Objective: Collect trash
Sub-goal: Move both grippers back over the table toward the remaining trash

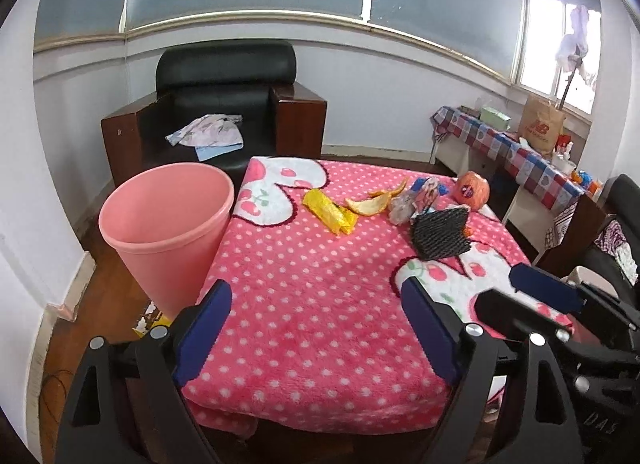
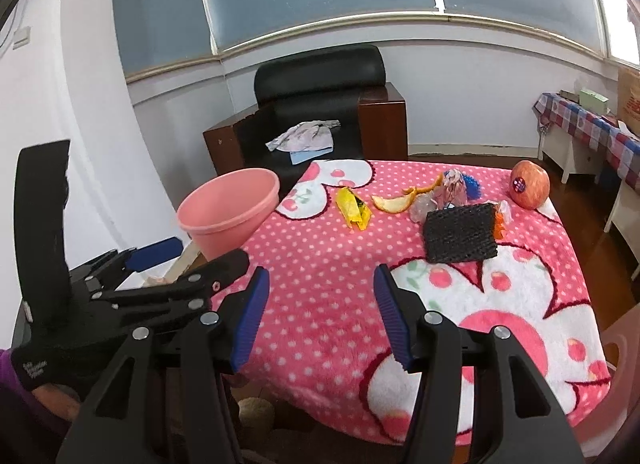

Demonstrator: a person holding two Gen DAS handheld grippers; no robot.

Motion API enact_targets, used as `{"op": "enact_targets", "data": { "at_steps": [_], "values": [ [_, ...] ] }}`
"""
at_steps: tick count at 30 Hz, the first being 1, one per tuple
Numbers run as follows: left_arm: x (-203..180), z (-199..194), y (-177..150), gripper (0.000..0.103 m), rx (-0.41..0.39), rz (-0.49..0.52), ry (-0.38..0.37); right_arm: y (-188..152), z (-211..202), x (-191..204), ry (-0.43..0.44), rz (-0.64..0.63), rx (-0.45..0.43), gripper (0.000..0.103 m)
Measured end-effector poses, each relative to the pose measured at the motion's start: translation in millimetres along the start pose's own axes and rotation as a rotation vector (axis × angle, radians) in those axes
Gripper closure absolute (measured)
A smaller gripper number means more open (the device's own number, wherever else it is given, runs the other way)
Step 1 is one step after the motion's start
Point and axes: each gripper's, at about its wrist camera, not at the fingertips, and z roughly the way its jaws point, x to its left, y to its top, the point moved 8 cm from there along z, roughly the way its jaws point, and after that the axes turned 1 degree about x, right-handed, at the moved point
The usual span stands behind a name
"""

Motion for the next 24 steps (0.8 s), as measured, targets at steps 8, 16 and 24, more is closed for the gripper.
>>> {"op": "enact_targets", "data": {
  "at_steps": [8, 16, 24],
  "values": [
    [-19, -1, 2, 0.022, -0.004, 0.055, -0.006, -2, -3, -19, 0.038, 0.061, -0.020, 0.048],
    [-27, 30, -4, 0.022, 0.089, 0.067, -0.009, -2, 10, -34, 0.071, 0.075, -0.022, 0.048],
    [-26, 81, 8, 0.028, 0.157, 0.048, 0.008, -6, 40, -95, -0.011, 0.175, 0.018, 0.048]
  ]
}}
